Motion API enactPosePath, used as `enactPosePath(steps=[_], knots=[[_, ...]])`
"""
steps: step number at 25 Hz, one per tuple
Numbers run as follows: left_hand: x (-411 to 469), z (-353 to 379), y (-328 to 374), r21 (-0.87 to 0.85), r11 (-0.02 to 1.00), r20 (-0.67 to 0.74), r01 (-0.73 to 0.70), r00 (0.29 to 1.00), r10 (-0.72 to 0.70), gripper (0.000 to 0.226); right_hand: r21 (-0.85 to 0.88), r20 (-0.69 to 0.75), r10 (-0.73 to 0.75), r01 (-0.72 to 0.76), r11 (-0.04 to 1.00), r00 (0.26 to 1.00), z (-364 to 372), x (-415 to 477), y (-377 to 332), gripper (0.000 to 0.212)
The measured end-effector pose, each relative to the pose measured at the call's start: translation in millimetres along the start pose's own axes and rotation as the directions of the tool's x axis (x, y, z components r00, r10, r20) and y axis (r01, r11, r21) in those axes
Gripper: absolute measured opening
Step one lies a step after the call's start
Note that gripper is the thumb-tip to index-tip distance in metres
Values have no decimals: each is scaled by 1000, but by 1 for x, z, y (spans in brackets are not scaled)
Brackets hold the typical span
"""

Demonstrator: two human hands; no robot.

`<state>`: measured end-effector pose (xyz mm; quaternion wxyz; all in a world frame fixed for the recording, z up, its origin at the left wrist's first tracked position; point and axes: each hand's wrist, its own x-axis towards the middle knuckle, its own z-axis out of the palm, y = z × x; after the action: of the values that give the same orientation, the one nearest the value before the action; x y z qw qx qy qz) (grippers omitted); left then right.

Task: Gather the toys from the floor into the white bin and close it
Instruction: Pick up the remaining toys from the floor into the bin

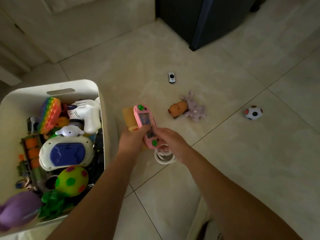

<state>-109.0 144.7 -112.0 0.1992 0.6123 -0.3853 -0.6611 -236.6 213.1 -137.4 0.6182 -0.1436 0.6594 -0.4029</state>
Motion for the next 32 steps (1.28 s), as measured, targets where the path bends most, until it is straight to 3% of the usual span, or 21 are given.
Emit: enactPosePath(steps=[1, 3, 5, 6, 11, 15, 17, 21, 24, 28, 32], knots=[[-2, -2, 5, 10, 1000, -29, -3, 1000, 4, 35, -23, -183, 9, -14, 1000, 983, -3, 8, 11, 36], [-4, -7, 15, 18, 1000, -36, -3, 999, 3, 36, -365, -530, -58, -166, 916, 846, -9, 20, 36, 40], [-7, -9, 25, 39, 999, 0, -22, 1000, 22, 36, -580, -555, -59, -335, 742, 830, -8, 23, 60, 50], [-7, -11, 29, 60, 998, 23, -37, 999, 36, 37, -611, -541, -40, -359, 705, 840, -4, 25, 68, 54], [-9, -19, 38, 58, 996, 96, -72, 993, 66, 49, -431, -546, 118, -399, 809, 829, 3, 59, 76, 51], [-20, -30, 40, 38, 997, 145, -69, 987, 63, 75, -553, -510, 130, -440, 707, 850, -7, 64, 80, 37], [-26, -40, 45, -30, 997, 149, -68, 986, 71, 74, -595, -490, 84, -403, 696, 868, -7, 57, 70, 33], [-46, -69, 63, -193, 975, 151, -107, 979, 137, 46, -434, -441, -19, -195, 880, 897, 2, 34, 22, 24], [-66, -96, 76, -281, 948, 99, -150, 978, 184, 32, -324, -393, -90, -46, 945, 915, 21, 14, -27, 28], [-93, -139, 85, -374, 905, 24, -203, 973, 228, 29, -331, -349, -320, 204, 921, 881, 62, -25, -87, 27], [-114, -188, 85, -415, 875, -61, -250, 967, 248, 30, -326, -200, -502, 426, 844, 841, 116, -71, -125, 28]])
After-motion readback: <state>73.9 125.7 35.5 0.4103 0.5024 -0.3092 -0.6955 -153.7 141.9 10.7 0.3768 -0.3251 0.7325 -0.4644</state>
